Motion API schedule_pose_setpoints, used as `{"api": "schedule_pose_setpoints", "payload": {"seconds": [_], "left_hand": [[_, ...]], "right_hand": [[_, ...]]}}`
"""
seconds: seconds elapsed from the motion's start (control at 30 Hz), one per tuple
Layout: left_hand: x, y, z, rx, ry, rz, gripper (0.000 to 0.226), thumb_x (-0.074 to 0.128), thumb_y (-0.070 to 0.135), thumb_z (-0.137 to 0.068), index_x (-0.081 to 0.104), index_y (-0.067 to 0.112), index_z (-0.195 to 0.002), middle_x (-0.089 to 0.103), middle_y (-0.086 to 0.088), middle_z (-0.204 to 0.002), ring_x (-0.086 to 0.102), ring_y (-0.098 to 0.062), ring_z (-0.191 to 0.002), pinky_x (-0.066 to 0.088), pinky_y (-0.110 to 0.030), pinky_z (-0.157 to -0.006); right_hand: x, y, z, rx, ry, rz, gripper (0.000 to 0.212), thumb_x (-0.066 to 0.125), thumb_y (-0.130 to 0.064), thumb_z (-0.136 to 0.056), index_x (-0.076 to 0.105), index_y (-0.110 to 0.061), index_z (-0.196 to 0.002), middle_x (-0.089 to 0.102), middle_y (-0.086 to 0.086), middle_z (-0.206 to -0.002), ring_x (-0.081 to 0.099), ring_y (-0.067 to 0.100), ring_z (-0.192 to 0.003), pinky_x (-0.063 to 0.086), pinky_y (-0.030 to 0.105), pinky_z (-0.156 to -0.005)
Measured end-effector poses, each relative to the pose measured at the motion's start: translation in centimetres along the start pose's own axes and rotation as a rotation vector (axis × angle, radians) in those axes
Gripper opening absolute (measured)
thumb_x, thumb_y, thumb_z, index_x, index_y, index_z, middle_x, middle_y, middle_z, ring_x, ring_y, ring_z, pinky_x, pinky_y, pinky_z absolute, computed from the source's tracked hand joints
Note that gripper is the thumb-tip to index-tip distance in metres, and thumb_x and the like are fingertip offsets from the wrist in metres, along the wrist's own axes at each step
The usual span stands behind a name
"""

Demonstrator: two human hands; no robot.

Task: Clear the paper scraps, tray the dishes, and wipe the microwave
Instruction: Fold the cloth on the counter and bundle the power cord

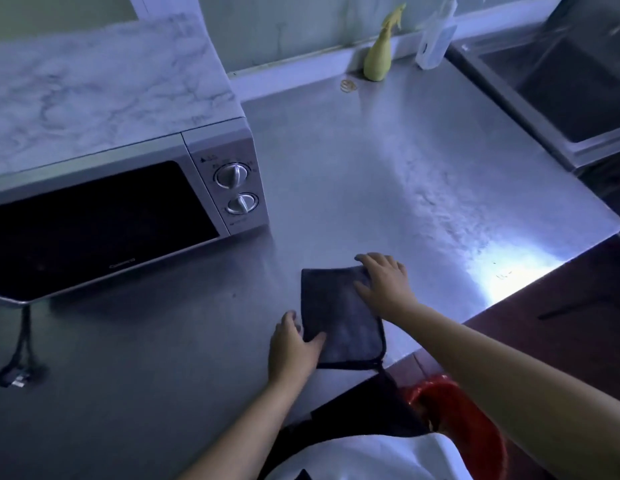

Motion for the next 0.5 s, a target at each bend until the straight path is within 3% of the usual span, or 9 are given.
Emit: {"api": "schedule_pose_setpoints", "payload": {"seconds": [0.07, 0.13, 0.27, 0.37, 0.5], "left_hand": [[0.5, -1.1, 0.2, -0.134, -0.113, -0.005, 0.055, 0.074, 0.046, -0.081, 0.055, 0.019, -0.125, 0.066, 0.001, -0.118, 0.064, -0.019, -0.103, 0.052, -0.033, -0.086], [0.6, -1.5, 0.3, -0.148, -0.136, -0.064, 0.043, 0.073, 0.049, -0.079, 0.06, 0.022, -0.109, 0.068, 0.008, -0.104, 0.066, -0.015, -0.092, 0.054, -0.032, -0.081], [0.7, -1.6, -0.3, -0.177, -0.134, -0.136, 0.025, 0.073, 0.043, -0.077, 0.056, 0.026, -0.083, 0.067, 0.008, -0.085, 0.064, -0.013, -0.079, 0.045, -0.026, -0.064], [1.4, -2.1, -1.2, -0.209, -0.181, 0.084, 0.022, 0.075, 0.019, -0.079, 0.053, 0.018, -0.073, 0.062, 0.006, -0.069, 0.059, -0.013, -0.067, 0.045, -0.028, -0.065], [0.7, -1.6, -1.6, -0.262, -0.066, 0.491, 0.012, 0.07, -0.005, -0.083, 0.062, 0.004, -0.086, 0.067, -0.006, -0.077, 0.062, -0.022, -0.08, 0.047, -0.034, -0.072]], "right_hand": [[-0.5, -0.6, -1.9, -0.017, -0.116, 0.033, 0.063, 0.057, -0.029, -0.091, 0.037, -0.023, -0.151, 0.042, 0.003, -0.152, 0.033, 0.026, -0.141, 0.022, 0.039, -0.111], [0.1, -1.3, -3.2, -0.041, -0.262, 0.08, 0.066, 0.055, -0.03, -0.092, 0.031, -0.022, -0.153, 0.042, 0.004, -0.152, 0.031, 0.026, -0.143, 0.022, 0.04, -0.113], [1.8, -2.1, -4.9, -0.087, -0.407, 0.237, 0.045, 0.062, -0.036, -0.09, 0.052, -0.017, -0.13, 0.054, 0.008, -0.131, 0.045, 0.031, -0.128, 0.034, 0.042, -0.103], [3.0, -2.4, -5.5, -0.146, -0.448, 0.43, 0.03, 0.062, -0.024, -0.086, 0.061, -0.015, -0.115, 0.059, 0.009, -0.125, 0.049, 0.03, -0.121, 0.035, 0.041, -0.098], [2.4, -0.8, -6.5, -0.172, -0.618, 0.117, 0.01, 0.064, -0.015, -0.08, 0.06, -0.018, -0.089, 0.062, 0.005, -0.102, 0.061, 0.028, -0.094, 0.043, 0.029, -0.073]]}}
Point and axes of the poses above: each hand's wrist, its own z-axis away from the middle knuckle, its own x-axis out of the palm, y = z × x, the point moved 7 cm from there along -z, towards the middle knuckle
